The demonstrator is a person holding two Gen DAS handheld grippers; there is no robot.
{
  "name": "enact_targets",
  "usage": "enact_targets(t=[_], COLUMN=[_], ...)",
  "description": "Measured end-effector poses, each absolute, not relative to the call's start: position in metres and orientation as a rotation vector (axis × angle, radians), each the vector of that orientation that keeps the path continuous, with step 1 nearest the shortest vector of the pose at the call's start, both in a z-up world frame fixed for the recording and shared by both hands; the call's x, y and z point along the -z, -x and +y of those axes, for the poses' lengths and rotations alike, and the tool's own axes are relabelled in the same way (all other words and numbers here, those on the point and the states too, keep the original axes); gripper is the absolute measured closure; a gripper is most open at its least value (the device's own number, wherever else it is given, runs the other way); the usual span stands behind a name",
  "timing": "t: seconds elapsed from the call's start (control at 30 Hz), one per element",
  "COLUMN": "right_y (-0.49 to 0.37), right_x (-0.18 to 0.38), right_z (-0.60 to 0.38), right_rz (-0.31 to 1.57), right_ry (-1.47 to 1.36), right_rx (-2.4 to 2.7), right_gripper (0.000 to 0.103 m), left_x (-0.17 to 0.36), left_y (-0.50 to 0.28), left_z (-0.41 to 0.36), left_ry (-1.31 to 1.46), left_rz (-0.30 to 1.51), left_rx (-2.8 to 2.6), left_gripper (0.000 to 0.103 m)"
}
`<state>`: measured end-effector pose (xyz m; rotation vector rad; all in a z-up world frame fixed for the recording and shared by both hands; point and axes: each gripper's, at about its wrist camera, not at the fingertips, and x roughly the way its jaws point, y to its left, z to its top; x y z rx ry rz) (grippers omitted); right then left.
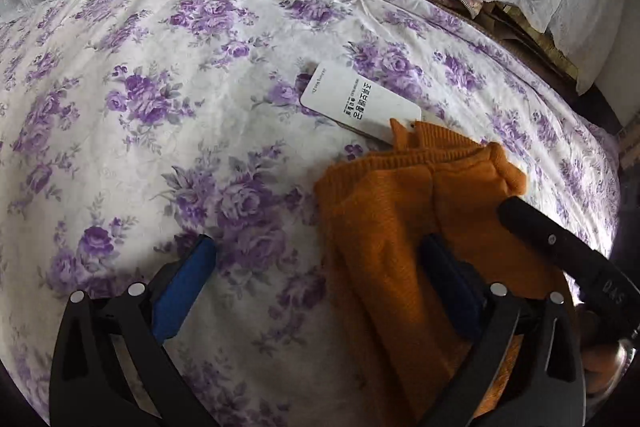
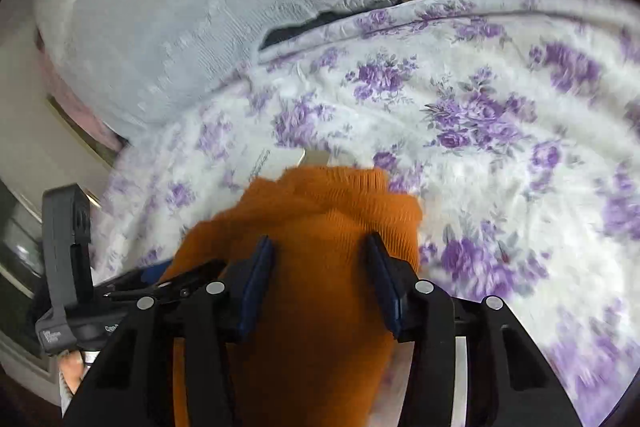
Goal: Fold small clothes
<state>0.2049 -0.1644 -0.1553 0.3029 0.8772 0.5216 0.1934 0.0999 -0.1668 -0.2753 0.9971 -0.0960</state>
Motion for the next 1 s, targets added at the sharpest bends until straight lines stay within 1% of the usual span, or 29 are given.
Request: enact_targets(t=[0.13,0.2,0.37,0.47,0.53,0.57,0.6,0.63,0.67,0.77,1.0], right_y=[-0.196,-0.181,-0.134,-0.103,-0.091,-0.089,-0.090,-0.092,-0.094,-0.098,-0.095], right_x=[0.152,0.144,0.122,0.115,0.121,0.132,0.142,0.149,0.151,0.151,0.150], right_z=[-0.174,-0.182,-0.197,-0.202,-0.199,-0.193,-0.189,-0.188,-0.190,-0.195,-0.199], right_rz=[0.845,0.805,0.724,0.709,0.741,0.810,0.862,0.892,0.902,0.908,0.902], right_ry=[-0.352,-0.354,-0.278,-0.231,-0.210,-0.175,-0.160,-0.170,-0.190,-0.227,-0.243], right_rx=[-0.532,-0.513,-0.495,-0.502,-0.515,-0.508,-0.502,-0.505,-0.514,-0.534,-0.542], right_gripper=[0.056,0.054,0.053,0.053,0.053,0.053,0.048,0.046,0.044,0.042,0.042], left_x=[0.166,0.164,0.136,0.130,0.138,0.143,0.149,0.154,0.157,0.159,0.139], left_y=[-0.192,-0.190,-0.165,-0.149,-0.140,-0.137,-0.135,-0.132,-0.130,-0.124,-0.101], left_z=[0.096,0.101,0.105,0.096,0.083,0.079,0.078,0.082,0.085,0.089,0.069], left_ry=[0.256,0.272,0.257,0.228,0.151,0.129,0.138,0.164,0.190,0.214,0.060], left_rz=[0.977,0.977,0.902,0.898,0.923,0.925,0.921,0.920,0.916,0.896,0.794], left_rx=[0.084,0.083,0.057,0.107,0.091,0.076,0.058,0.050,0.046,0.036,-0.055], left_gripper=[0.004,0.004,0.005,0.005,0.004,0.004,0.004,0.004,0.004,0.004,0.005])
